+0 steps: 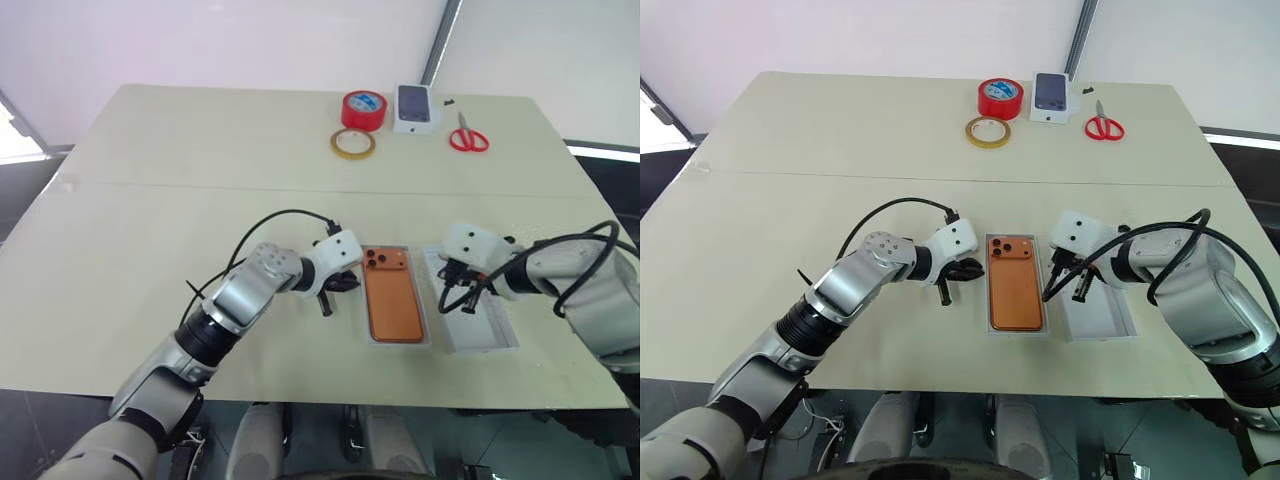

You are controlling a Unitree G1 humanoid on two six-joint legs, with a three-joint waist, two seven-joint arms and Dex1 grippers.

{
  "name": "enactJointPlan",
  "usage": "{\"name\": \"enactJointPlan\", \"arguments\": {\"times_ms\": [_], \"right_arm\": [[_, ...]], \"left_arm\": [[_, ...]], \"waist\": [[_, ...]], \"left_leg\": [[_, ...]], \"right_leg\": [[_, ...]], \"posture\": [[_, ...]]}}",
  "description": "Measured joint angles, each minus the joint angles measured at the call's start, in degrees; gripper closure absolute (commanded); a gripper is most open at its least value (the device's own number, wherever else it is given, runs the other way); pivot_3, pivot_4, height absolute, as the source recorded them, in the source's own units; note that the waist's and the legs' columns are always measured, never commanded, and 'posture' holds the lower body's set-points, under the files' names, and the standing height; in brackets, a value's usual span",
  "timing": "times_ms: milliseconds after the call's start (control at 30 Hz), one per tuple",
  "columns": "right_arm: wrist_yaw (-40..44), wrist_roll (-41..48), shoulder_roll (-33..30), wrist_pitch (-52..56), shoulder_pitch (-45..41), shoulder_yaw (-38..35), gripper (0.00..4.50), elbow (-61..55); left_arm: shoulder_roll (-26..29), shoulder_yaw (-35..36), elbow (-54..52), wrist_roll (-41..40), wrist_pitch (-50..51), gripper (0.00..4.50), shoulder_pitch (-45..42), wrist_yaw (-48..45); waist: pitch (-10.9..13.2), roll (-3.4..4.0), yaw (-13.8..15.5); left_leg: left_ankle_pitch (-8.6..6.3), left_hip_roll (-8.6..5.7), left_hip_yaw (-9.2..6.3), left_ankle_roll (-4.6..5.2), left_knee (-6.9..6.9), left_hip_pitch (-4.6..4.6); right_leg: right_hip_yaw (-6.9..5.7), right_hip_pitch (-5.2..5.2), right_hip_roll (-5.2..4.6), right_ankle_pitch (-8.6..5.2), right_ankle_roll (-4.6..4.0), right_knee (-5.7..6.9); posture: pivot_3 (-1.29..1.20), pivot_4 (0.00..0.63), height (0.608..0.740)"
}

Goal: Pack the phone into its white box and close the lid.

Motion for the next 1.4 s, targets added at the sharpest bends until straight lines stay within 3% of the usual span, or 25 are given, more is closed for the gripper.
{"name": "enactJointPlan", "arguments": {"times_ms": [67, 133, 300, 500, 867, 933, 1100, 1400], "right_arm": [[-1.0, 1.1, 0.2, 3.2, -0.2, -0.1, 4.5, 0.0], [-2.3, 2.2, 0.6, 6.7, -0.6, -0.3, 3.94, 0.2], [-4.5, 7.3, 1.9, 17.5, -3.4, -1.3, 1.71, 0.3], [-9.4, 11.9, 7.4, 28.7, -6.6, -3.6, 1.71, 0.2], [-18.6, 19.0, 8.4, 31.5, -3.4, -5.6, 1.71, -0.3], [-21.2, 19.9, 9.0, 31.5, -2.2, -5.7, 2.23, -0.4], [-27.8, 21.9, 11.1, 31.5, -0.3, -7.1, 4.45, -0.4], [-37.0, 27.8, 14.7, 31.5, -1.8, -11.2, 4.45, 1.9]], "left_arm": [[1.1, 1.0, -0.4, 0.0, -0.6, 3.89, 0.3, 0.2], [2.2, 3.6, -0.6, -0.1, -2.4, 3.93, 0.4, 0.5], [8.4, 11.8, -2.9, -1.3, -14.6, 3.93, 0.1, -2.7], [12.8, 16.3, -8.9, -11.0, -15.0, 3.93, 6.3, -13.4], [16.5, 16.3, -16.8, -14.1, -17.5, 3.93, 13.7, -18.6], [16.9, 16.2, -17.4, -14.2, -17.8, 3.93, 14.0, -19.0], [17.5, 16.1, -18.1, -14.1, -18.7, 3.93, 14.9, -19.4], [15.6, 17.6, -17.6, -14.1, -19.3, 3.93, 15.2, -15.8]], "waist": [[0.0, 0.0, -0.1], [0.0, 0.0, -0.2], [0.0, 0.02, -0.1], [0.0, 0.03, -0.1], [0.0, 0.04, -0.1], [0.0, 0.04, -0.1], [0.0, 0.01, -0.1], [0.0, 0.03, -0.3]], "left_leg": [[0.0, 0.02, 0.01, 0.0, 0.0, 0.0], [0.0, 0.05, 0.01, 0.0, 0.0, 0.01], [0.0, 0.07, 0.03, -0.01, -0.03, -0.01], [0.0, 0.01, 0.09, 0.0, -0.03, -0.01], [-0.01, -0.01, 0.09, 0.0, -0.03, -0.01], [-0.01, -0.01, 0.09, 0.01, -0.03, -0.01], [-0.01, -0.01, 0.09, 0.01, -0.02, 0.0], [-0.01, 0.02, 0.12, 0.01, -0.02, 0.01]], "right_leg": [[0.01, -0.02, 0.0, 0.01, -0.01, 0.02], [0.02, -0.04, 0.01, 0.01, -0.01, 0.05], [0.06, -0.08, -0.04, 0.01, -0.02, 0.06], [0.04, -0.08, -0.23, 0.01, -0.02, 0.06], [0.02, -0.07, -0.17, 0.01, -0.02, 0.06], [0.02, -0.07, -0.15, 0.01, -0.01, 0.05], [0.02, -0.03, -0.15, 0.01, -0.01, 0.04], [0.03, -0.04, -0.09, 0.02, -0.01, 0.03]], "posture": [[0.0, 0.15, 0.74], [0.0, 0.15, 0.74], [0.0, 0.15, 0.74], [0.0, 0.15, 0.74], [0.0, 0.15, 0.74], [0.0, 0.15, 0.74], [0.0, 0.15, 0.74], [0.0, 0.15, 0.74]]}}
